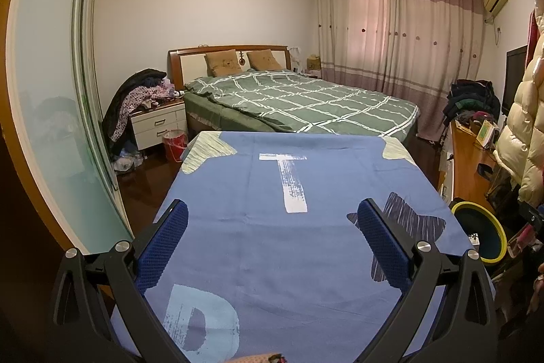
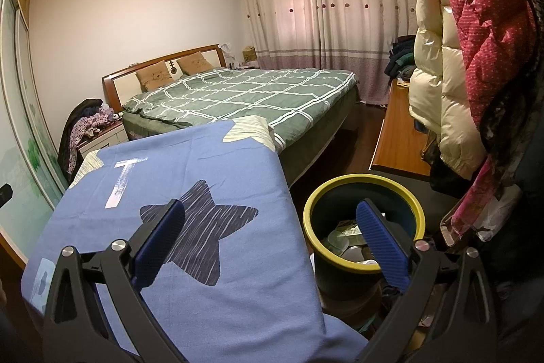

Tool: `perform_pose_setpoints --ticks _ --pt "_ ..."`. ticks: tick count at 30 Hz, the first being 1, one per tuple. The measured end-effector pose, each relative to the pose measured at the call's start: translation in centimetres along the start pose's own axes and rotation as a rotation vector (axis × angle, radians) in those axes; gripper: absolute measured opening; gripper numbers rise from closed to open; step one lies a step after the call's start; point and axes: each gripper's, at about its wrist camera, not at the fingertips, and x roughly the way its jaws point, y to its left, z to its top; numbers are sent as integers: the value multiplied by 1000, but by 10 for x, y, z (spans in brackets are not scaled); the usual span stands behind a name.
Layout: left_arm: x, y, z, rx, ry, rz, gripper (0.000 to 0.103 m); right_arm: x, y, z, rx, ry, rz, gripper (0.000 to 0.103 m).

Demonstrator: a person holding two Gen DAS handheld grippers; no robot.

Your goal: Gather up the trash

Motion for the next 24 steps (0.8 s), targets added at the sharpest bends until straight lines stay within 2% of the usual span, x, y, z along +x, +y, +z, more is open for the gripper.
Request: perform_pose_setpoints --ticks 17,20,22,24 --pt "18 4 -1 -22 29 -29 98 12 6 1 -12 25 22 96" --pt "44 7 3 -24 62 -26 98 29 13 9 -22 27 51 96" --pt "74 11 6 -24 111 -20 98 51 20 15 -25 38 96 96" --pt "113 18 7 -28 161 21 98 80 29 19 -28 84 118 96"
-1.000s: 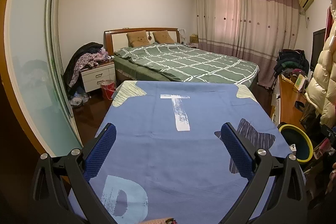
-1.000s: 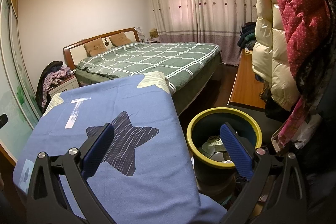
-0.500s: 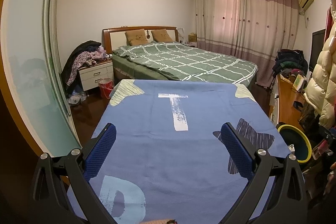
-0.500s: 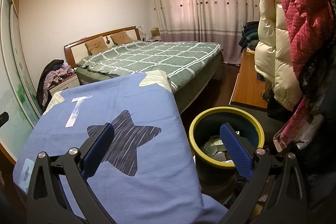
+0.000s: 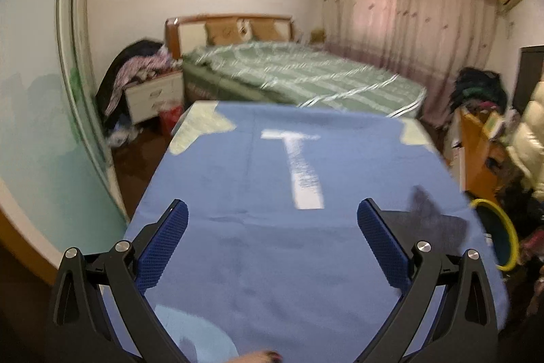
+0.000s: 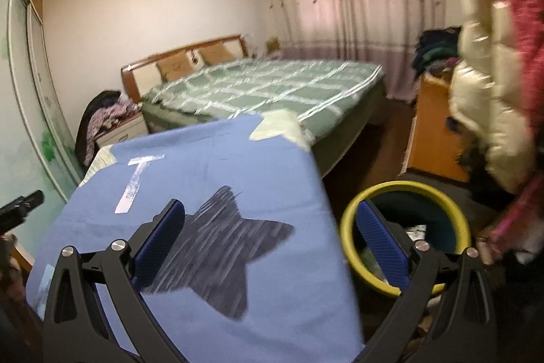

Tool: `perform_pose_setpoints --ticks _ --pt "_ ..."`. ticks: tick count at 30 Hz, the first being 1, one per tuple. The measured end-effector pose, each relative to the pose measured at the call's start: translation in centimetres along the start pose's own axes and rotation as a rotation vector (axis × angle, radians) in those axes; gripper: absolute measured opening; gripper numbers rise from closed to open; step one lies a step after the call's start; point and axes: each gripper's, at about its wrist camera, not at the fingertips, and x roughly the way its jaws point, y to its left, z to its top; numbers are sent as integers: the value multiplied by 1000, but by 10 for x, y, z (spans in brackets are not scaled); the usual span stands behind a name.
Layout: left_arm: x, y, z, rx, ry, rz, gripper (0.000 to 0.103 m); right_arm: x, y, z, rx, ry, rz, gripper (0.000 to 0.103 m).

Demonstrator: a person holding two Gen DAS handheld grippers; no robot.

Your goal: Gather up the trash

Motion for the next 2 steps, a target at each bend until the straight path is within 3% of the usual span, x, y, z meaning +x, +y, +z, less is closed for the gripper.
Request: perform_pose_setpoints --ticks 2 --pt "31 3 5 8 29 40 98 30 6 3 -5 40 46 96"
